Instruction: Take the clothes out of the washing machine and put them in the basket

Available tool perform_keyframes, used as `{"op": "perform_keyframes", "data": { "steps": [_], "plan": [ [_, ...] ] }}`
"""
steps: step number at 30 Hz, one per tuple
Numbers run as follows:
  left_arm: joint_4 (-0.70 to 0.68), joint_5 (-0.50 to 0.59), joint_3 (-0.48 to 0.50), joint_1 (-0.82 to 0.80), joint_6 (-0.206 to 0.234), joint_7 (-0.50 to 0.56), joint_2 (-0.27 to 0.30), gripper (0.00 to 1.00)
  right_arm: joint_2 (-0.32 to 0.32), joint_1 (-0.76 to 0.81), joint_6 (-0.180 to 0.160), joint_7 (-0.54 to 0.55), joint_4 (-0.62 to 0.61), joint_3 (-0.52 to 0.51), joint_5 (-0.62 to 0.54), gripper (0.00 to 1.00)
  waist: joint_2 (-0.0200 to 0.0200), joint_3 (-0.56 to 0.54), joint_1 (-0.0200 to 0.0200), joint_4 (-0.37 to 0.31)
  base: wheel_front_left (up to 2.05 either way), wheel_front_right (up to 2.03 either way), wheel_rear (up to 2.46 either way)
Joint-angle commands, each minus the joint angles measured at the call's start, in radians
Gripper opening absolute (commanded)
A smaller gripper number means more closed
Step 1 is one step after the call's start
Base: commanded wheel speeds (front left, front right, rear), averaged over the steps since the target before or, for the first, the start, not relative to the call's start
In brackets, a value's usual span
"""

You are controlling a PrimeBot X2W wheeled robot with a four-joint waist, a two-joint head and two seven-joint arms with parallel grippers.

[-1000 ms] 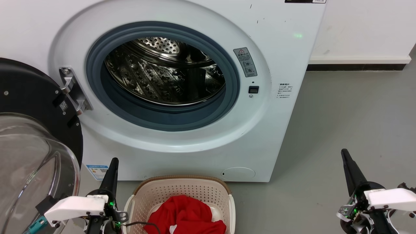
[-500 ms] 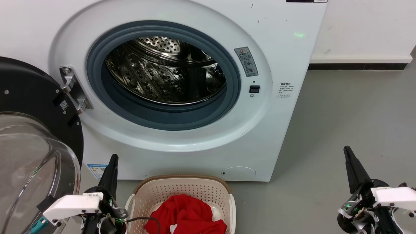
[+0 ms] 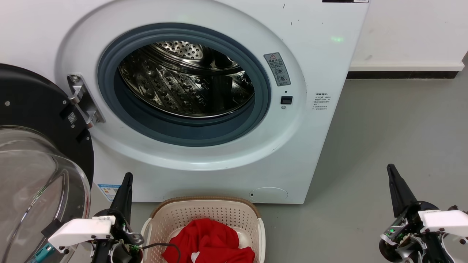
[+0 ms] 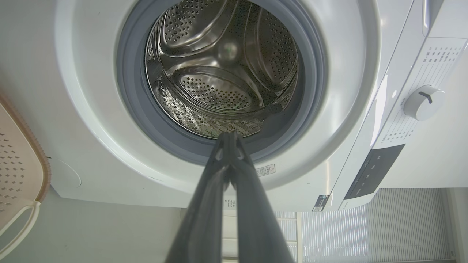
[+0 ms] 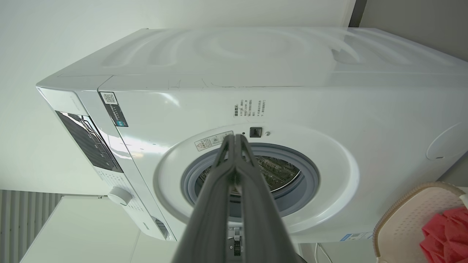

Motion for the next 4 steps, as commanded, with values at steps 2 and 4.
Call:
{"op": "perform_keyframes", "data": {
  "steps": [2,4],
  "plan": [
    [0.000,-0.002,0.003,-0.006,-0.004,0.003,-0.001,0.00,0.003,-0.012,0.000,0.003,0.002,-0.002,-0.002,0.00,0.0000,0.000,0.0000,0.000,0.00,0.00,0.00],
    [0.000,-0.002,0.003,-0.006,-0.004,0.003,-0.001,0.00,0.004,-0.012,0.000,0.004,0.002,-0.002,-0.003,0.00,0.0000,0.000,0.0000,0.000,0.00,0.00,0.00]
  ]
}}
